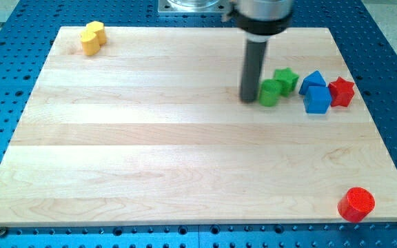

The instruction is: Push the hexagon into the green star

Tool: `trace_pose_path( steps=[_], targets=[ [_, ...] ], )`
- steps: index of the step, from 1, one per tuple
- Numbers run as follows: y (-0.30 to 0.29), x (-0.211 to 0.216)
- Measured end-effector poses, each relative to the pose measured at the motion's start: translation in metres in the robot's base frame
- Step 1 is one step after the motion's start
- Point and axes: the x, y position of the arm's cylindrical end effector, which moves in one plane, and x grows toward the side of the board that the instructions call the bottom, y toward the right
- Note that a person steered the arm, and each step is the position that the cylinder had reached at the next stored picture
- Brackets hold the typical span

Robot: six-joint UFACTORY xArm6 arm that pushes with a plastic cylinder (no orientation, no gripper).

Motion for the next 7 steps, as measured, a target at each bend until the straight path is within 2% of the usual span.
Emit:
trace_pose_path(
  steps=[1,2,3,4,5,6,7],
  targets=[
    [0.016,0.001],
    [-0.103,-0.025],
    [-0.27,-0.051],
    [-0.402,-0.084],
    [-0.398,-0.159],
    [-0.321,-0.2],
    [-0.274,-0.199]
  ],
)
